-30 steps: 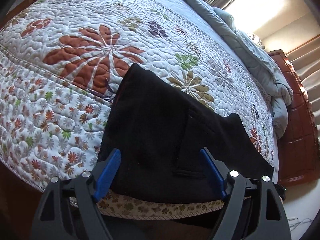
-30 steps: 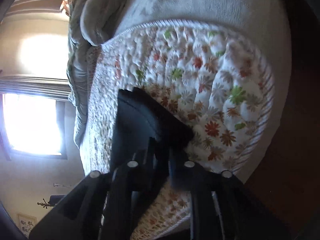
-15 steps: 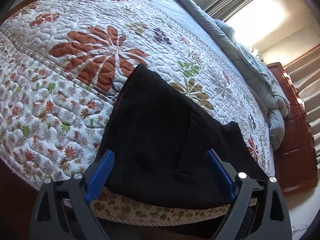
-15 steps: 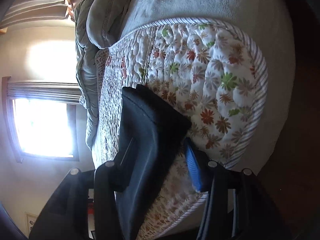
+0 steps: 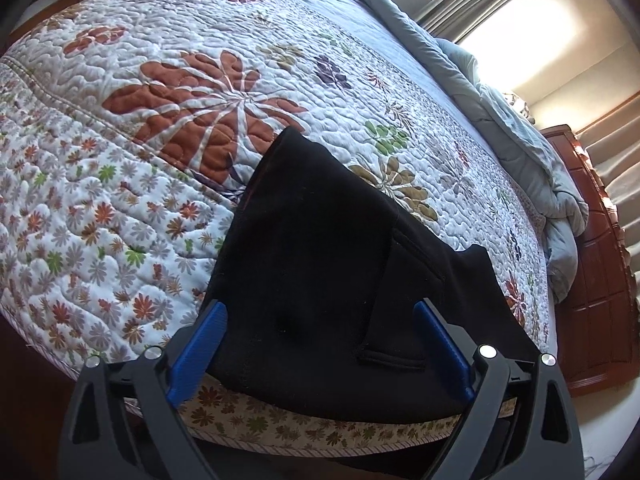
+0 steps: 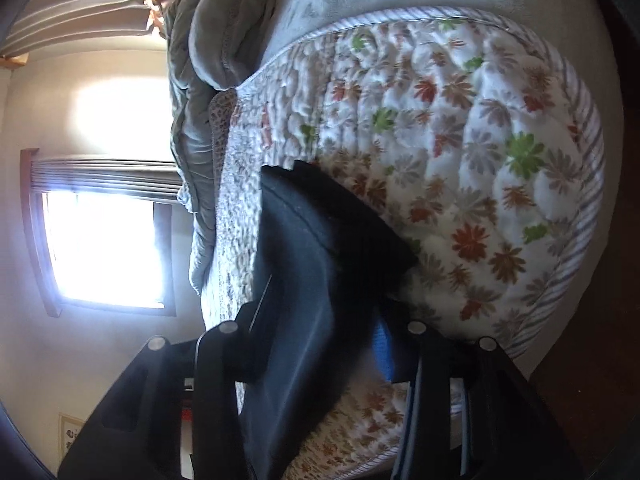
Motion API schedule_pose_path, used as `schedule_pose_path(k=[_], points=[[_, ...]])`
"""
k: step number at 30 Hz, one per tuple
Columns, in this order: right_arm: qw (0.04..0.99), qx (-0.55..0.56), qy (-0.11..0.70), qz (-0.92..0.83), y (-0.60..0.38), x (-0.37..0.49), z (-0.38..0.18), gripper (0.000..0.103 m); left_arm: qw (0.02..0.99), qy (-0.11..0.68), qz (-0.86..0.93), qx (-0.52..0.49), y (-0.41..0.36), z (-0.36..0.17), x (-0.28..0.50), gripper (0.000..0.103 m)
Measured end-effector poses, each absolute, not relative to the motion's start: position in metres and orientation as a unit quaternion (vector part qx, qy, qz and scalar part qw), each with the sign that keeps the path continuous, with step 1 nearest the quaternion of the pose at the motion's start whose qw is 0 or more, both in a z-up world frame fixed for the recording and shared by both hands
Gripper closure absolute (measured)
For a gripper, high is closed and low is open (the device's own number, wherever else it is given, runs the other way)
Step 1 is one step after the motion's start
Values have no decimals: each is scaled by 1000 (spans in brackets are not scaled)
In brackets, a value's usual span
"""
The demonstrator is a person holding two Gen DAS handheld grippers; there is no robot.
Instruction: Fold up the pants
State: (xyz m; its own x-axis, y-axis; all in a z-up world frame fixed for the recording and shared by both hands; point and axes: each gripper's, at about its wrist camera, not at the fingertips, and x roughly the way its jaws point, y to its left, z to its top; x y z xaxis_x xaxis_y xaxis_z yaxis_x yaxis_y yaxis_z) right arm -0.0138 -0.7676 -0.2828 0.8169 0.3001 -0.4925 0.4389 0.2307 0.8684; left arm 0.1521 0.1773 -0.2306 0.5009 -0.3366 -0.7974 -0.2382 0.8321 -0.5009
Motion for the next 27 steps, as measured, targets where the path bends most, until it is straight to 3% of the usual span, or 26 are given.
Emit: schedule_pose_path(k=[2, 5, 9, 11, 13, 27], points=[[732, 609, 303, -42, -764, -9, -282, 58, 818, 497, -29, -288, 177, -231, 151, 9], [723, 616, 309, -49, -766, -4, -289, 67, 820, 491, -25, -291, 178, -232, 149, 8], [728, 607, 314, -53, -764, -1, -284, 73, 825, 485, -23, -290, 177, -232, 147, 8], [727, 607, 315, -60, -765, -1, -284, 89, 828, 482, -24, -286, 176, -233, 145, 7], [731, 601, 315, -64, -765, -1, -281, 93, 831, 479, -22, -283, 174, -233, 145, 7], [813, 491, 304, -79, -726, 27, -192, 94, 845, 450, -17, -289, 171, -236, 136, 5]])
